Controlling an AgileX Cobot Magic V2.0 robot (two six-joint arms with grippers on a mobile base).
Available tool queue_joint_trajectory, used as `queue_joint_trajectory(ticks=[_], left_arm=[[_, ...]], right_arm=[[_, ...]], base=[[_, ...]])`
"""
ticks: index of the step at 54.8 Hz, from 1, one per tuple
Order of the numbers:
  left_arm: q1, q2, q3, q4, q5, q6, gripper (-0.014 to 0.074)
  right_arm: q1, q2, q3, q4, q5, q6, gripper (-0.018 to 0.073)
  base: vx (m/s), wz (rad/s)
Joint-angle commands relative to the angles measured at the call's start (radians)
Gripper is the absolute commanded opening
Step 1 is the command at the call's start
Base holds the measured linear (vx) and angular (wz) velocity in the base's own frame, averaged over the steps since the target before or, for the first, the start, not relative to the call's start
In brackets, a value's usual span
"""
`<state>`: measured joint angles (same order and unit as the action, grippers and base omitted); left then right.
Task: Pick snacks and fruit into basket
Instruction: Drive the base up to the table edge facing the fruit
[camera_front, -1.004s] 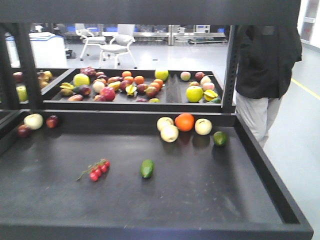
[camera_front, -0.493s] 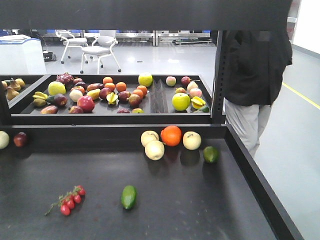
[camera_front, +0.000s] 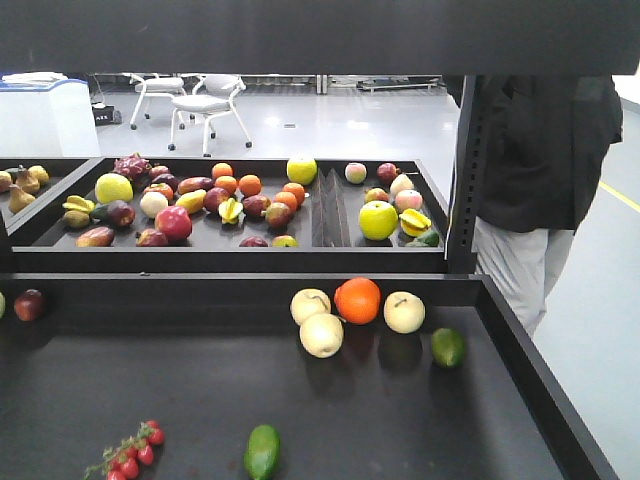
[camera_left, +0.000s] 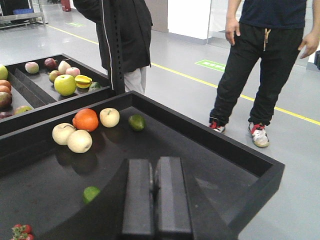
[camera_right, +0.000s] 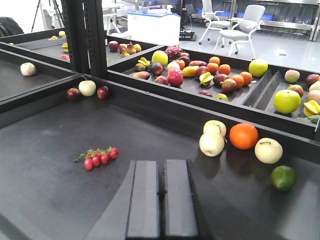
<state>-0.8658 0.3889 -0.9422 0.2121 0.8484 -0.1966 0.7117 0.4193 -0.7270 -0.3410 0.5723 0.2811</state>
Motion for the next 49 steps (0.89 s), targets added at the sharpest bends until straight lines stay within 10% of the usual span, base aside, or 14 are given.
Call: queue_joint_trajectory(ticks=[1, 49], left_arm=[[0.0, 0.014, -0.027, 0.011, -0.078, 0.0, -0.0008], [0.0, 0.014, -0.027, 0.011, -0.078, 0.0, -0.0008]], right_arm=[[-0.004, 0.011, -0.029, -0.023, -0.081, -0.009, -0.0007], [-0.004, 0.011, -0.029, -0.023, -0.081, -0.009, -0.0007]], base=[[0.18, 0.01], [0.06, 0.0]])
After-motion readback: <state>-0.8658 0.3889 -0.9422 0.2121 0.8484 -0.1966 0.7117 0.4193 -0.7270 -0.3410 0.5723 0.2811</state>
